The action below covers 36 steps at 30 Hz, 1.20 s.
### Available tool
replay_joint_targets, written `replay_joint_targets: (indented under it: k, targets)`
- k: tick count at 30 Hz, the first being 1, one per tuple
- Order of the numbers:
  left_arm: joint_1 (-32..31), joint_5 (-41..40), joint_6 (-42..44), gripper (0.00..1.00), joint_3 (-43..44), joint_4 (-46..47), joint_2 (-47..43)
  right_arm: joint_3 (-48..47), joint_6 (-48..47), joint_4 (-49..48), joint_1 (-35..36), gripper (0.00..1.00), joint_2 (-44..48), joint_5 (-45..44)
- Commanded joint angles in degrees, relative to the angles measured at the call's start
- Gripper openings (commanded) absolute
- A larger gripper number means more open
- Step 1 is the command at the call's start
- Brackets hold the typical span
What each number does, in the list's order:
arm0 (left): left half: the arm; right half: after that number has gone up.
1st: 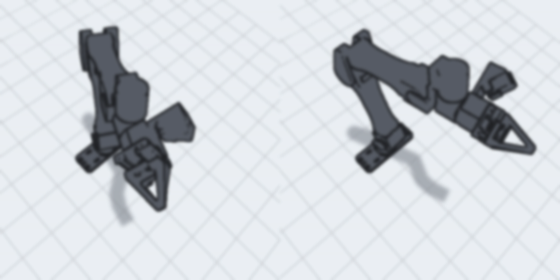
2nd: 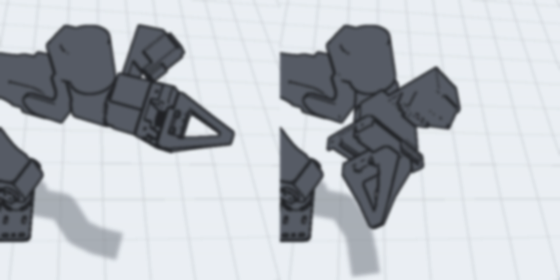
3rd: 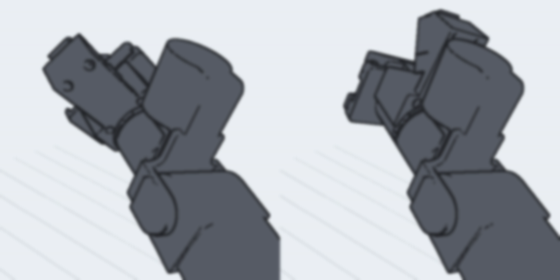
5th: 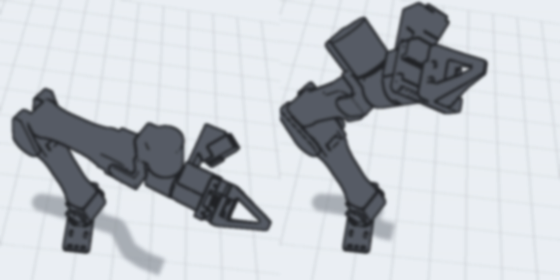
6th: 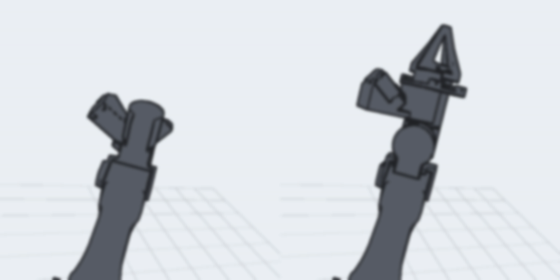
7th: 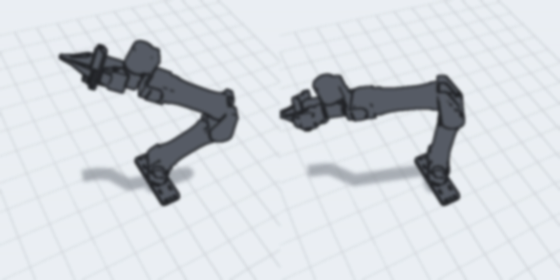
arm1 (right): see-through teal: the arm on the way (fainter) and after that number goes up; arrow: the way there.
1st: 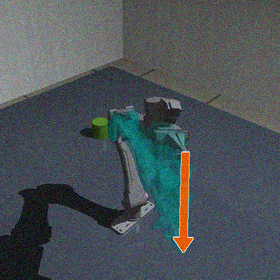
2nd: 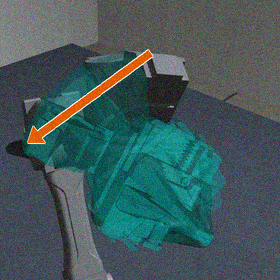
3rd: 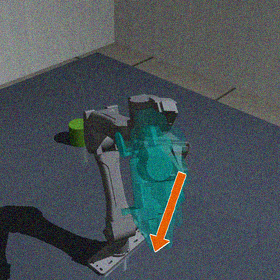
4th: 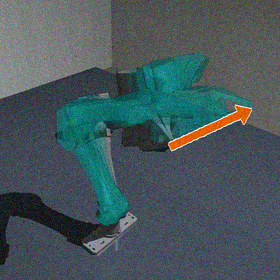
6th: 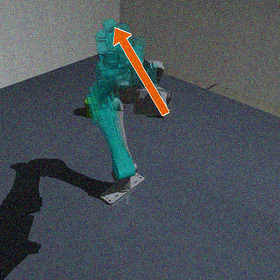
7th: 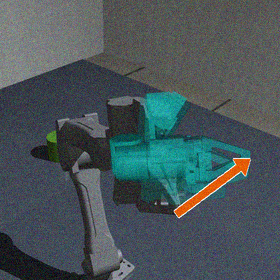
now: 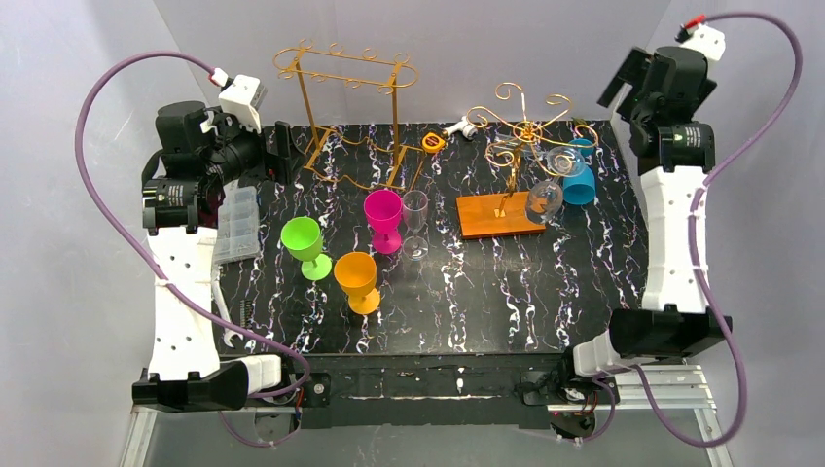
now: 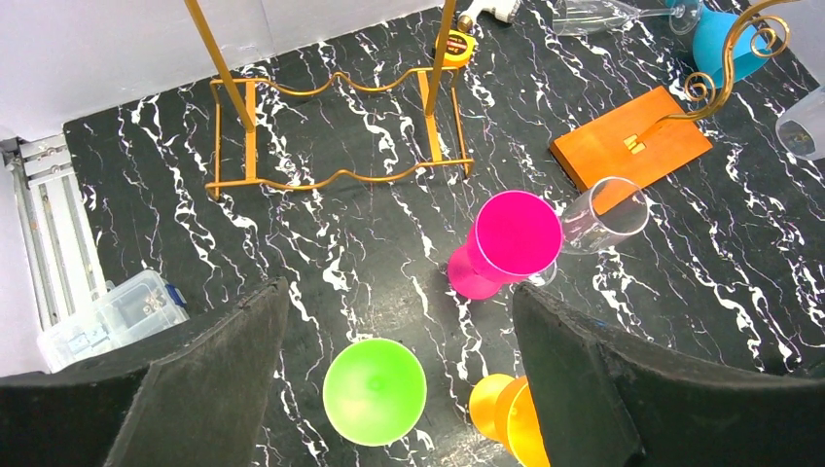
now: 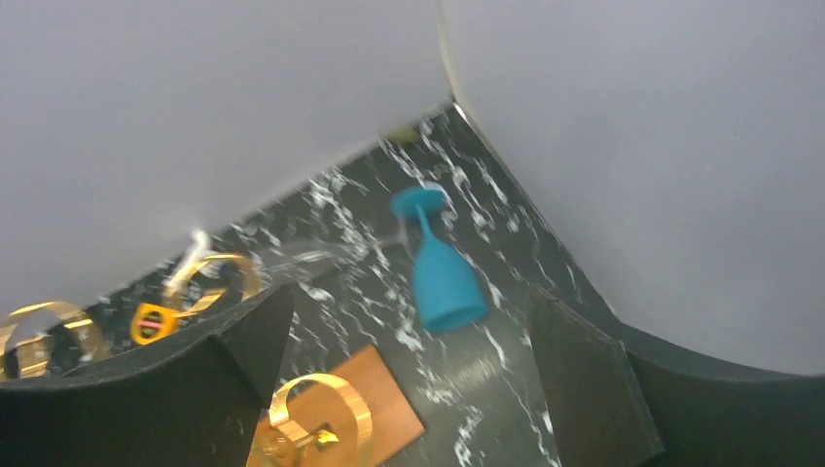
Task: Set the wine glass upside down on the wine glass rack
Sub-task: Move the wine glass to the center of the board, then pick up the wine glass at the center of the board.
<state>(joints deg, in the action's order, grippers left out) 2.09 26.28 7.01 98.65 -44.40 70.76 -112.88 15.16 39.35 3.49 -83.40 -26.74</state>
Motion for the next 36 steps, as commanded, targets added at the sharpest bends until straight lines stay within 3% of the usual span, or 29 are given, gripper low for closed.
replay_joint_targets:
  k: [1,13,23,29,33,36]
  targets:
    - [0.2,2.5,-0.1,0.84,0.0,0.0,-1.1,6.2,7.1,-2.6,-9.2,0.98,0.6,10.7]
    - [0.2,8.8,-1.4,0.81,0.1,0.0,0.1,33.2,11.0,-12.6,-16.9,0.98,4.4,16.8]
    - [0.2,11.7,-1.4,0.78,0.3,-0.1,0.8,44.5,11.1,-20.1,-18.7,0.98,1.0,21.5]
    - [0.2,12.3,-1.9,0.78,0.7,-0.1,1.8,52.4,11.7,-23.1,-18.7,0.93,1.3,22.1]
    - [0.2,12.4,-1.8,0.78,0.1,-0.1,2.0,57.5,19.1,-30.0,-18.8,0.92,1.0,28.6]
    - [0.2,12.1,-1.3,0.78,-0.7,-0.1,1.8,62.7,27.2,-41.4,-18.8,0.91,1.0,32.4]
